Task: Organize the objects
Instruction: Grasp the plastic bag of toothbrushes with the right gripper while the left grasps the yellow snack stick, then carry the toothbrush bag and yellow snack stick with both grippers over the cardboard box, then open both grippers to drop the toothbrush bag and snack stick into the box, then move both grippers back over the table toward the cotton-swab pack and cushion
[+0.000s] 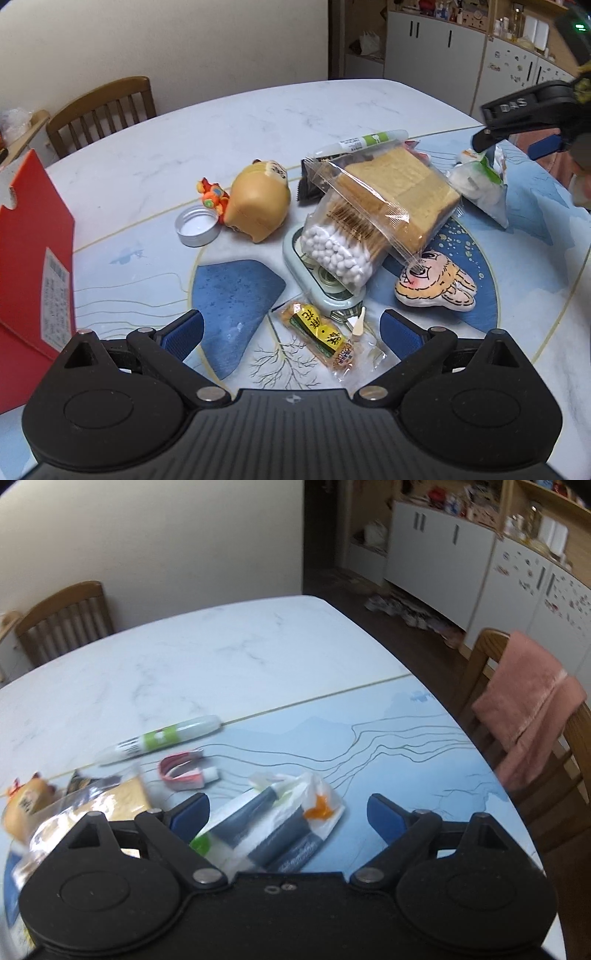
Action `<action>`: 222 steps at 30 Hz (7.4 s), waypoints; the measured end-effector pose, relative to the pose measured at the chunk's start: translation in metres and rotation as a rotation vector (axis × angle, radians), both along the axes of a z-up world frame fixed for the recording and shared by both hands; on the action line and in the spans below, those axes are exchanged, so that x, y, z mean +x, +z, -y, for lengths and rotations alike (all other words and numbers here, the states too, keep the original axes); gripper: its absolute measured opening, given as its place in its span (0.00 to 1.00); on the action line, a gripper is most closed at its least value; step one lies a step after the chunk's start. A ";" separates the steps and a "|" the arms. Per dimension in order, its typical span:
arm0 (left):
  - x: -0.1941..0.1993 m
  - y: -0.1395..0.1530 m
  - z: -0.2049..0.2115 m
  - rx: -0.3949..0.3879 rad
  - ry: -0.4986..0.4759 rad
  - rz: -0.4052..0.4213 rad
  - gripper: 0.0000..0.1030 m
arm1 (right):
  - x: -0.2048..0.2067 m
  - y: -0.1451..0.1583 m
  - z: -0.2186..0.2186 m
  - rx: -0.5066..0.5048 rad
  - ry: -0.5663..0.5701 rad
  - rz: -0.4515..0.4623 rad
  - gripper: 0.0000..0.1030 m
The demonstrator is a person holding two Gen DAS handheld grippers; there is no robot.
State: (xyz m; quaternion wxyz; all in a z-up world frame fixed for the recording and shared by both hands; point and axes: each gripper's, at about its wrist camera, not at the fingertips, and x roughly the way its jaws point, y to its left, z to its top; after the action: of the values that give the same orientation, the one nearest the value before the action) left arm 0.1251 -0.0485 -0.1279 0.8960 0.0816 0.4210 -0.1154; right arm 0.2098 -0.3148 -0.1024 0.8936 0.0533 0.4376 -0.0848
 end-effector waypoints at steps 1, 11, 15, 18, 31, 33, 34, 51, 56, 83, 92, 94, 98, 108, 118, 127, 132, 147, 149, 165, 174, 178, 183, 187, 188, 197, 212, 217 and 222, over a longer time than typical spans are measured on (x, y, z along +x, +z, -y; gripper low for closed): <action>0.000 -0.001 0.000 -0.001 -0.004 -0.003 0.99 | 0.003 -0.003 0.001 -0.003 -0.010 -0.011 0.90; 0.001 -0.006 0.000 -0.020 -0.028 -0.041 0.90 | 0.018 -0.025 0.003 0.057 -0.034 -0.102 0.79; 0.001 -0.007 0.001 -0.017 -0.044 -0.048 0.71 | 0.016 -0.029 0.002 0.082 -0.021 -0.122 0.75; 0.003 -0.005 0.001 -0.021 -0.037 -0.051 0.64 | 0.010 -0.030 0.002 0.082 0.006 -0.126 0.72; -0.006 0.000 -0.006 -0.047 -0.009 -0.069 0.30 | -0.037 -0.031 0.012 0.132 0.139 -0.143 0.45; -0.009 0.000 -0.007 -0.050 -0.003 -0.069 0.28 | -0.044 -0.029 0.010 0.117 0.167 -0.137 0.40; -0.011 0.000 -0.008 -0.053 0.002 -0.072 0.28 | -0.047 -0.028 0.009 0.115 0.181 -0.136 0.40; -0.050 0.014 -0.036 -0.124 0.154 -0.080 0.16 | -0.101 0.003 -0.013 0.103 0.405 -0.079 0.26; -0.065 0.033 -0.044 -0.152 0.186 -0.048 0.16 | -0.108 0.026 -0.026 0.118 0.455 -0.053 0.26; -0.067 0.132 -0.208 -0.119 0.201 0.157 0.16 | -0.092 0.122 -0.244 0.100 0.756 0.076 0.26; -0.058 0.133 -0.278 -0.106 0.241 0.127 0.16 | -0.082 0.128 -0.323 0.075 0.821 0.075 0.26; -0.056 0.132 -0.289 -0.097 0.243 0.122 0.16 | -0.079 0.128 -0.339 0.073 0.829 0.071 0.26; -0.044 0.130 -0.310 -0.085 0.243 0.096 0.16 | -0.070 0.123 -0.371 0.074 0.848 0.051 0.26; 0.001 0.104 -0.351 -0.044 0.267 -0.006 0.16 | -0.040 0.099 -0.438 0.017 0.883 0.007 0.27; 0.041 0.076 -0.354 0.010 0.221 -0.118 0.16 | -0.018 0.057 -0.478 -0.027 0.900 -0.108 0.27; 0.066 0.046 -0.353 0.035 0.198 -0.282 0.16 | -0.011 0.028 -0.492 -0.052 0.906 -0.215 0.28; 0.076 0.034 -0.358 0.023 0.206 -0.375 0.16 | -0.006 0.017 -0.495 -0.068 0.884 -0.262 0.28; 0.084 0.028 -0.360 0.001 0.199 -0.447 0.16 | 0.002 0.002 -0.494 -0.078 0.859 -0.332 0.36; 0.084 0.028 -0.361 0.000 0.201 -0.450 0.16 | 0.002 0.002 -0.496 -0.073 0.863 -0.334 0.42; 0.068 0.053 -0.366 -0.053 0.231 -0.360 0.16 | -0.009 0.036 -0.476 -0.010 0.861 -0.249 0.50; 0.049 0.083 -0.353 -0.068 0.216 -0.262 0.16 | -0.020 0.065 -0.453 0.050 0.856 -0.173 0.51; 0.041 0.092 -0.342 -0.062 0.222 -0.223 0.16 | -0.028 0.077 -0.439 0.079 0.863 -0.144 0.52; 0.025 0.108 -0.329 -0.062 0.230 -0.183 0.16 | -0.039 0.091 -0.418 0.111 0.874 -0.101 0.64; 0.012 0.117 -0.314 -0.053 0.226 -0.155 0.16 | -0.048 0.099 -0.399 0.136 0.876 -0.078 0.64; 0.009 0.119 -0.310 -0.053 0.227 -0.150 0.17 | -0.051 0.101 -0.395 0.138 0.877 -0.070 0.64; -0.013 0.131 -0.265 -0.063 0.231 -0.118 0.27 | -0.074 0.113 -0.337 0.152 0.860 0.006 0.74; -0.027 0.138 -0.157 -0.063 0.168 -0.051 0.68 | -0.098 0.123 -0.206 0.160 0.760 0.099 0.88; -0.027 0.134 -0.116 -0.069 0.133 -0.028 0.71 | -0.105 0.119 -0.158 0.143 0.695 0.123 0.94; -0.024 0.129 -0.080 -0.089 0.103 -0.013 0.80 | -0.108 0.106 -0.116 0.109 0.642 0.119 0.95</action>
State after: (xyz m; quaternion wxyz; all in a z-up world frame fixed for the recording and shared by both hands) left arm 0.1008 0.0317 0.0011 0.9007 0.0192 0.4251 -0.0882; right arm 0.1014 -0.1993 0.0040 0.8945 -0.0346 0.3830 0.2280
